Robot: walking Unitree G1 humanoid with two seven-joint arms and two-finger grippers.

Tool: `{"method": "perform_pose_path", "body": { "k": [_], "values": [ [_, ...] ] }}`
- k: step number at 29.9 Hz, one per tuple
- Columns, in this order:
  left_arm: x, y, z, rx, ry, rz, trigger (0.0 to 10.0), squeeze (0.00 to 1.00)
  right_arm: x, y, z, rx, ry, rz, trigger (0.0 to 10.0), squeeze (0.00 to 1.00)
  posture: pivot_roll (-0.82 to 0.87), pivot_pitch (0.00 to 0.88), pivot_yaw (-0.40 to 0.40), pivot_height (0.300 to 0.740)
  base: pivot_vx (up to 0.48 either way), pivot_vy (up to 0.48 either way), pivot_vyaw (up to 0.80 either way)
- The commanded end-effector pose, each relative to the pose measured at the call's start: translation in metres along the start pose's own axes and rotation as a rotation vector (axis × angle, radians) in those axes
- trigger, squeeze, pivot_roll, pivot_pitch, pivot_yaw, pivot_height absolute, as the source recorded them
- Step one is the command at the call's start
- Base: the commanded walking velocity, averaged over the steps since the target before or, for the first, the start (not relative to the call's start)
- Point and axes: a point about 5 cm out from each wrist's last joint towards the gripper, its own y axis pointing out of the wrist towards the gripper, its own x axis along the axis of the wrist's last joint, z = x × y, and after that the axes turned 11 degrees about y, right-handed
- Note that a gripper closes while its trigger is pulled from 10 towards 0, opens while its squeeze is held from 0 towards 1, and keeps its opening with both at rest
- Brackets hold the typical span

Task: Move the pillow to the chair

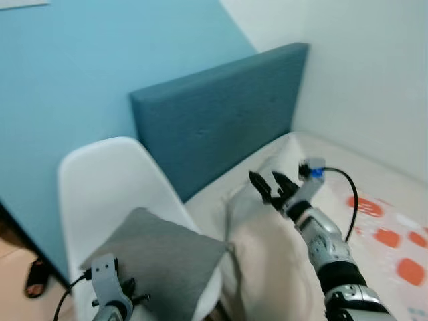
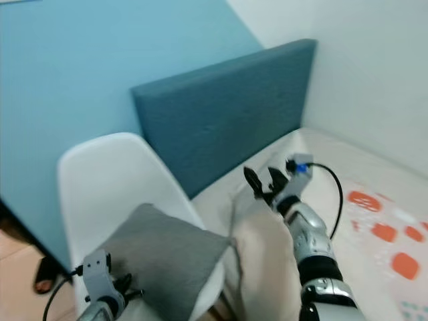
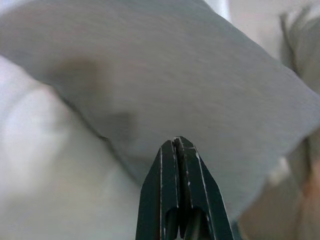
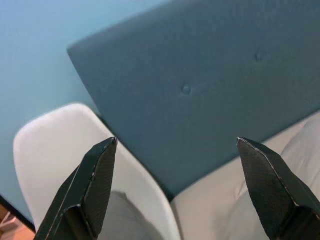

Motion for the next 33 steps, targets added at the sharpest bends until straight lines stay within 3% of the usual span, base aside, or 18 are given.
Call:
{"method": "perform_pose_path", "body": {
  "k": [1, 12, 30, 33],
  "values": [
    [-0.002, -0.001, 0.001, 0.000, -0.005, 0.005, 10.0, 0.00, -0.005, -0.002, -0.001, -0.018, -0.008, 0.024, 10.0, 0.00, 0.08, 0.000, 0.025, 0.740, 0.000, -0.368, 0.00],
    [-0.004, -0.002, 0.015, 0.075, -0.024, 0.037, 10.0, 0.00, -0.014, -0.006, -0.007, -0.065, -0.046, 0.097, 10.0, 0.00, 0.08, 0.000, 0.025, 0.740, 0.000, -0.033, -0.59],
    [-0.001, 0.000, 0.009, 0.065, -0.025, 0.023, 10.0, 0.00, -0.029, -0.010, -0.011, -0.107, -0.059, 0.196, 10.0, 0.00, 0.07, 0.000, 0.025, 0.740, 0.000, 0.116, -0.72],
    [0.004, 0.002, 0.008, 0.061, -0.009, 0.009, 10.0, 0.00, -0.062, -0.017, -0.004, -0.082, -0.073, 0.357, 10.0, 0.00, 0.07, 0.000, 0.026, 0.740, 0.000, 0.000, 0.00]
  ]
}}
